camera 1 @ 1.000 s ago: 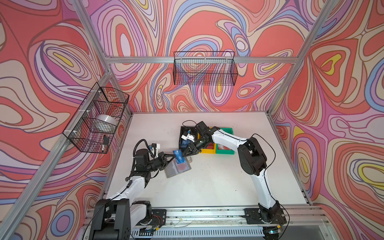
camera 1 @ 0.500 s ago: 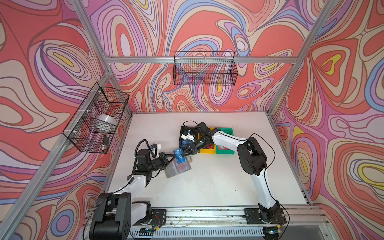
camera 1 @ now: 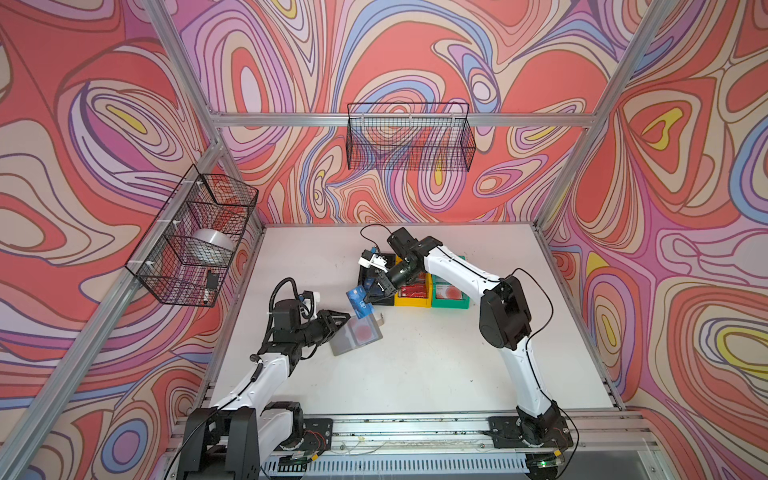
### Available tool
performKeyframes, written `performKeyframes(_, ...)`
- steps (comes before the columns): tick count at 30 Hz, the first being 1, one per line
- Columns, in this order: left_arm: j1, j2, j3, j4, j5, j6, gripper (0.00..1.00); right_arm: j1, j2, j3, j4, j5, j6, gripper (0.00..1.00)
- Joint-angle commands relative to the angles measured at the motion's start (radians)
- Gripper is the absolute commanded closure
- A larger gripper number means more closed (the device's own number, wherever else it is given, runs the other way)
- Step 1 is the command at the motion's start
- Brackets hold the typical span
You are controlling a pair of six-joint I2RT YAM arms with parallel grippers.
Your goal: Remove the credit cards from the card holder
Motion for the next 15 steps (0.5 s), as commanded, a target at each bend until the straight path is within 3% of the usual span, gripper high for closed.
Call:
performKeyframes(1, -0.004, 0.021, 0.023, -0.065, -0.045, 0.034, 0.71, -0.004, 0.057, 0.181, -0.28, 0.24, -0.217, 1.0)
performKeyframes(4, -0.005, 0.048, 0.034, -0.114, -0.065, 0.057, 0.73, -0.004, 0.056, 0.268, -0.312, 0.424, -0.265, 1.0)
performKeyframes(9, -0.005, 0.067, 0.063, -0.231, -0.14, 0.112, 0.74, -0.004, -0.001, 0.222, -0.251, 0.623, -0.351, 1.0)
performKeyframes(15, -0.005, 0.117, 0.056, -0.247, -0.187, 0.14, 0.75, 0.007, 0.025, 0.202, -0.2, 0.727, -0.37, 1.0)
